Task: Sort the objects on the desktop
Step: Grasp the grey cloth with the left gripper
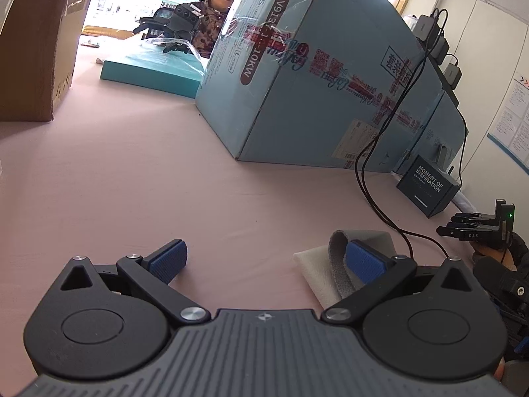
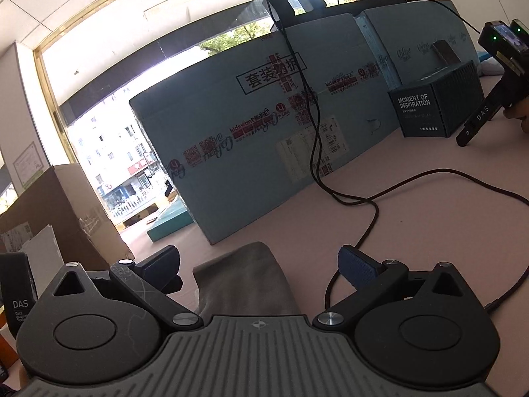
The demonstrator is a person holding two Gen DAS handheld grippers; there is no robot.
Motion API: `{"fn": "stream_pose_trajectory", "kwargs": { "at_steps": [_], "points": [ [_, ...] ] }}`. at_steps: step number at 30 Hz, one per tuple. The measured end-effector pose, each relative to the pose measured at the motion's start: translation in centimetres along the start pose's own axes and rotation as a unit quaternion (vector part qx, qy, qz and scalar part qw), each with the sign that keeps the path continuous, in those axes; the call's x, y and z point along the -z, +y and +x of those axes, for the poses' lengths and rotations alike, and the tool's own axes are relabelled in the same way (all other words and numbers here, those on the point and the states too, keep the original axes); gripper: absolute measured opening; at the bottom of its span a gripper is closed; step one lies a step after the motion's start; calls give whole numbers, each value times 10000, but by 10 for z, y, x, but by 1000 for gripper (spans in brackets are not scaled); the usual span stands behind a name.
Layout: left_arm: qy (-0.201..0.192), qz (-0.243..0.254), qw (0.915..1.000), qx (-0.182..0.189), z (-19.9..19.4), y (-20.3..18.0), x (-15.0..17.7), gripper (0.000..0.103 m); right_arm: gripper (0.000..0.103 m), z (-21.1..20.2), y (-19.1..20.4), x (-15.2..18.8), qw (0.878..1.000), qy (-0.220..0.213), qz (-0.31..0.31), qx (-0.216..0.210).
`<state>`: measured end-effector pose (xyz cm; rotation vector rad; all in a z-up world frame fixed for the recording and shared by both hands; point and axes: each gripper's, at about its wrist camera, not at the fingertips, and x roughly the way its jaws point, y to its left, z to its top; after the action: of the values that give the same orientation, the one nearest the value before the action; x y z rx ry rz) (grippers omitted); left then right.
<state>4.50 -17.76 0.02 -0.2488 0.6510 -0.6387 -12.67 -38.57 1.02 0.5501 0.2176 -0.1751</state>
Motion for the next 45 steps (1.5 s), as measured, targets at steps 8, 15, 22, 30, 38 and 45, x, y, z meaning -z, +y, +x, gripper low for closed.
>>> {"fn": "stream_pose_trajectory", "kwargs": {
  "at_steps": [8, 15, 22, 30, 38, 45],
  "points": [
    [38, 90, 10000, 13, 2, -2, 1, 103, 90, -7, -2, 1, 9997, 162, -135, 97],
    [38, -11, 10000, 71, 3, 1, 0, 103, 53, -22, -12, 7, 9987, 493, -81, 29],
    [30, -12, 9999, 101, 2, 1, 0, 103, 43, -21, -17, 13, 9967, 812, -19, 22],
    [-227, -568, 9949, 807, -6, 10, -9, 99, 43, -11, -14, 18, 9932, 1151, -152, -75],
    [512, -347, 9877, 1434, 23, -7, -12, 83, 44, -7, -13, 19, 9917, 1252, -201, -207],
    [486, -431, 9828, 1728, 22, -10, -14, 79, 44, -8, -12, 18, 9915, 1265, -198, -249]
  ]
}}
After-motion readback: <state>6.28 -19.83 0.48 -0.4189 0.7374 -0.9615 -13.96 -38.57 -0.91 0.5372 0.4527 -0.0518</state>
